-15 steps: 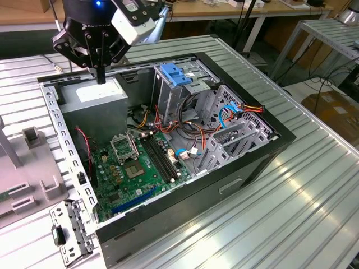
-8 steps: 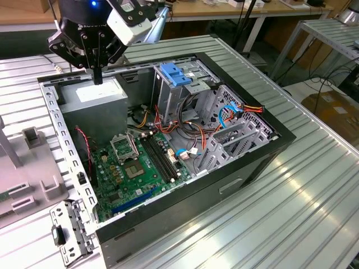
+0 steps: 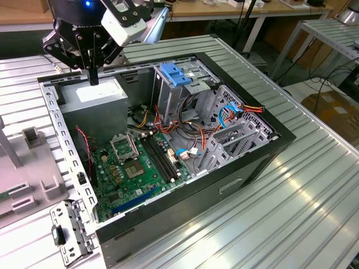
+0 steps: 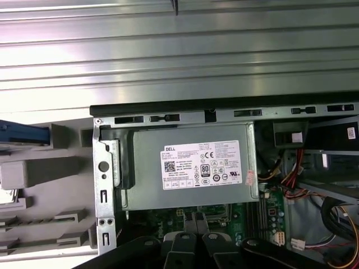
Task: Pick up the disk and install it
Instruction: 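Reach for the disk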
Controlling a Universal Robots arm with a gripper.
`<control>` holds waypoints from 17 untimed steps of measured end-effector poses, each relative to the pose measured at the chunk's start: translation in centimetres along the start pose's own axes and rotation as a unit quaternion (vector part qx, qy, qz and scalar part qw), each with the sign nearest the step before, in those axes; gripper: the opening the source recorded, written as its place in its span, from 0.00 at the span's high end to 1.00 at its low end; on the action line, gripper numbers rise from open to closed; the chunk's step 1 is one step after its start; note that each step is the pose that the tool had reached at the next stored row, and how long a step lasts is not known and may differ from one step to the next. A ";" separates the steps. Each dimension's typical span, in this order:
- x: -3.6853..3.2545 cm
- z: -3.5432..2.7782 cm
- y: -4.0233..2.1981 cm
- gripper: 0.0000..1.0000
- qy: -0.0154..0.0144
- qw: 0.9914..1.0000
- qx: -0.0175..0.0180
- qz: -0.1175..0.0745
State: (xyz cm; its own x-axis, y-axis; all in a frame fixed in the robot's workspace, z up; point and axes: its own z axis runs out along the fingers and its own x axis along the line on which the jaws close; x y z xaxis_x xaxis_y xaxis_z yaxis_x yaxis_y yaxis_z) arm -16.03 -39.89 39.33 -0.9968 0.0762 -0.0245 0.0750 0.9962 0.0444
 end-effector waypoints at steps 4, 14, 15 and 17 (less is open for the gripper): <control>0.38 -0.01 -0.03 0.89 0.000 1.000 0.000 0.000; 1.48 -0.04 -0.11 0.89 0.000 1.000 0.000 0.000; 1.55 -0.05 -0.12 0.89 0.000 1.000 0.000 0.000; 1.71 -0.05 -0.13 0.89 0.000 1.000 0.000 0.000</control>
State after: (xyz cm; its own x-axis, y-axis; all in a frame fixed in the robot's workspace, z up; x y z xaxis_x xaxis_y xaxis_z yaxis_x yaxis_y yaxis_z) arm -17.74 -39.89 39.33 -0.9968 0.0762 -0.0245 0.0751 0.9962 0.0443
